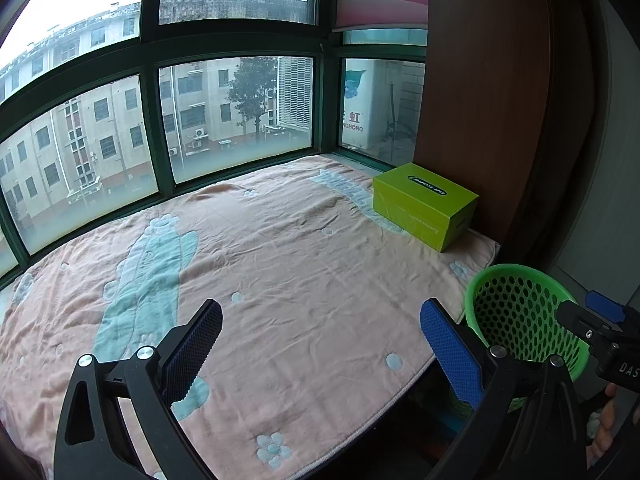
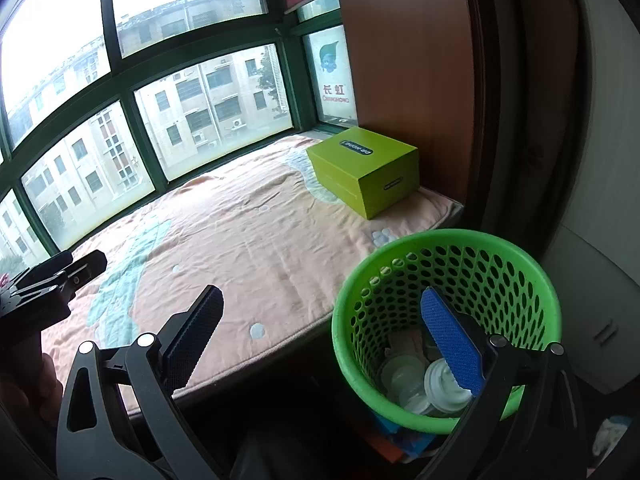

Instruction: Collect trash

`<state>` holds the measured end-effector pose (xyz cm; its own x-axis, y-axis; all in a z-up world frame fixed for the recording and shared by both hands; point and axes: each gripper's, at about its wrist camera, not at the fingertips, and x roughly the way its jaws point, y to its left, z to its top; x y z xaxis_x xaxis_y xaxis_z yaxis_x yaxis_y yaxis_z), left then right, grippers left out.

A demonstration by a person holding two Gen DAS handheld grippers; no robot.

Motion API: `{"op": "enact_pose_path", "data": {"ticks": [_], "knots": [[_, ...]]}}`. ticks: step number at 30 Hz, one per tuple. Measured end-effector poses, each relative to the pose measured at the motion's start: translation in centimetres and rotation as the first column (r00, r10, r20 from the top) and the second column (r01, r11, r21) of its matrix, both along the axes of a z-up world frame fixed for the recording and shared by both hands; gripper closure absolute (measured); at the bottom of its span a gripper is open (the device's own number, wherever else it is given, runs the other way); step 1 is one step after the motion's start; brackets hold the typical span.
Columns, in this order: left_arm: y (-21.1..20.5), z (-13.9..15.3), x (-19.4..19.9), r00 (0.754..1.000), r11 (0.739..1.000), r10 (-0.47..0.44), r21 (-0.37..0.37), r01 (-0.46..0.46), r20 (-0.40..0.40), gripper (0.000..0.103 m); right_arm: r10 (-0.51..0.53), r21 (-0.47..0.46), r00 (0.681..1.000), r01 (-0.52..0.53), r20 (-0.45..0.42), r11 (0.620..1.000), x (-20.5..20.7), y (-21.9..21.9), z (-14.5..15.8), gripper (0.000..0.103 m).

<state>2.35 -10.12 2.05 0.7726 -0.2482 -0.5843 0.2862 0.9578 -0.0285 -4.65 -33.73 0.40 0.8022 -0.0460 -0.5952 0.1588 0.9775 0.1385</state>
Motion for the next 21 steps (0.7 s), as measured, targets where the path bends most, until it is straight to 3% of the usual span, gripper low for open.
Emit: {"op": "enact_pose_path", "data": {"ticks": [21], "knots": [[0.14, -0.08, 0.01, 1.000, 1.000, 0.007, 0.000, -0.007, -0.005, 0.007, 0.011, 0.011, 1.000, -0.011, 0.002, 1.000, -0.04, 0.25, -0.05, 0.005]]}}
